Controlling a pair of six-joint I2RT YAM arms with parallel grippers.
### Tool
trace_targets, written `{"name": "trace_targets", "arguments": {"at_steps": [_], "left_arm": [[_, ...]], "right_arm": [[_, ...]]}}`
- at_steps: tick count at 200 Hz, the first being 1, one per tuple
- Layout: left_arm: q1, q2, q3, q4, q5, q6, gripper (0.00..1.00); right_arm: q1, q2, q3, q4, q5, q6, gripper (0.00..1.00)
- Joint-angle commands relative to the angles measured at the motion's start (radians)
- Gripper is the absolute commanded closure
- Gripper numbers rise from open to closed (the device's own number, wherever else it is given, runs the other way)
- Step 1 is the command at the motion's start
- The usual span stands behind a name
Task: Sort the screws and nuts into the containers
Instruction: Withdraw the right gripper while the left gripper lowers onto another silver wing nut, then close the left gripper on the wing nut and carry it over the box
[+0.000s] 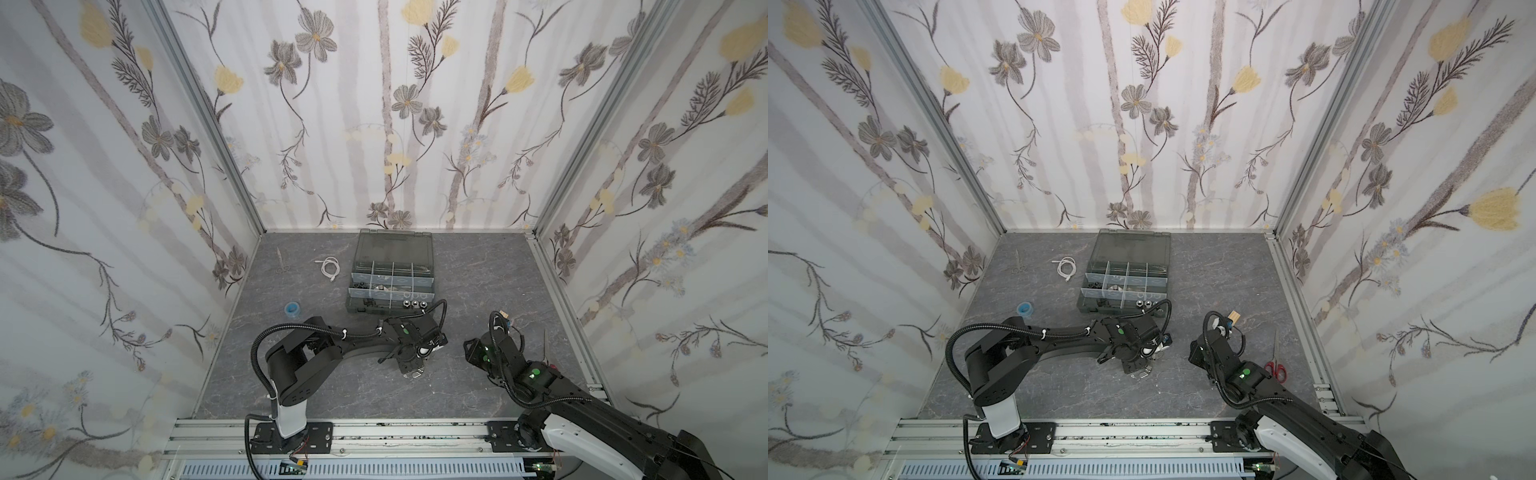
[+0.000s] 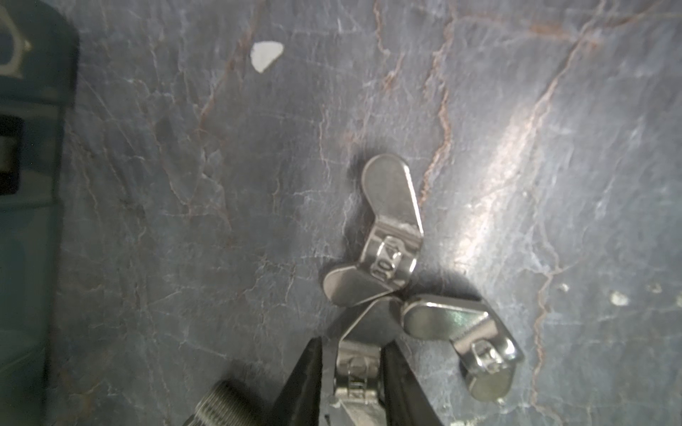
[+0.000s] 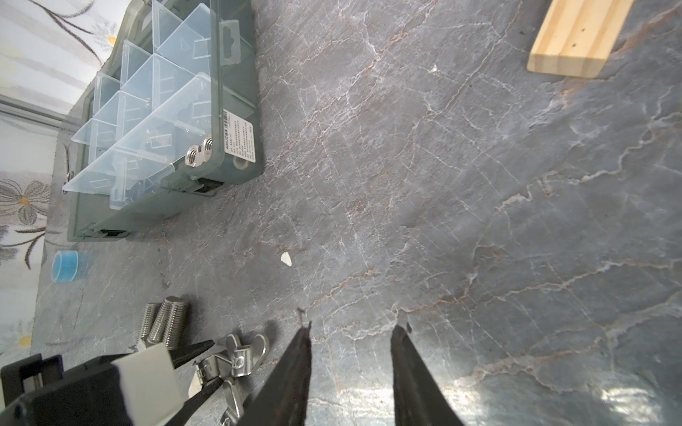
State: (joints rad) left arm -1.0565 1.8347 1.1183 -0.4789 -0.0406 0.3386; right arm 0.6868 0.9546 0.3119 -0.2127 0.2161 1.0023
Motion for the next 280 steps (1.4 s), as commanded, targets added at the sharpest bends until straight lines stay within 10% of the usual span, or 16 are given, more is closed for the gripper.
{"name": "trace_targets", "arguments": {"at_steps": [1,151,280], "left_arm": [[-0.002,0.012,0.010,-0.017,-0.002,0.008,0.73],[0.051,-0.093,0.061,-0.011,0.026,-0.102,0.89],[0.549,0.020,0.330,0.069,0.053,-0.341,0.87]], "right_arm": [[0.002,-0.015,-0.005,0.028,0.028,0.021,0.63],[0.001,-0.075,-0.039,0.007,0.031,0.043,0.63],[0.001,-0.131,-0.043,-0.023,0.046,0.053,0.63]]}}
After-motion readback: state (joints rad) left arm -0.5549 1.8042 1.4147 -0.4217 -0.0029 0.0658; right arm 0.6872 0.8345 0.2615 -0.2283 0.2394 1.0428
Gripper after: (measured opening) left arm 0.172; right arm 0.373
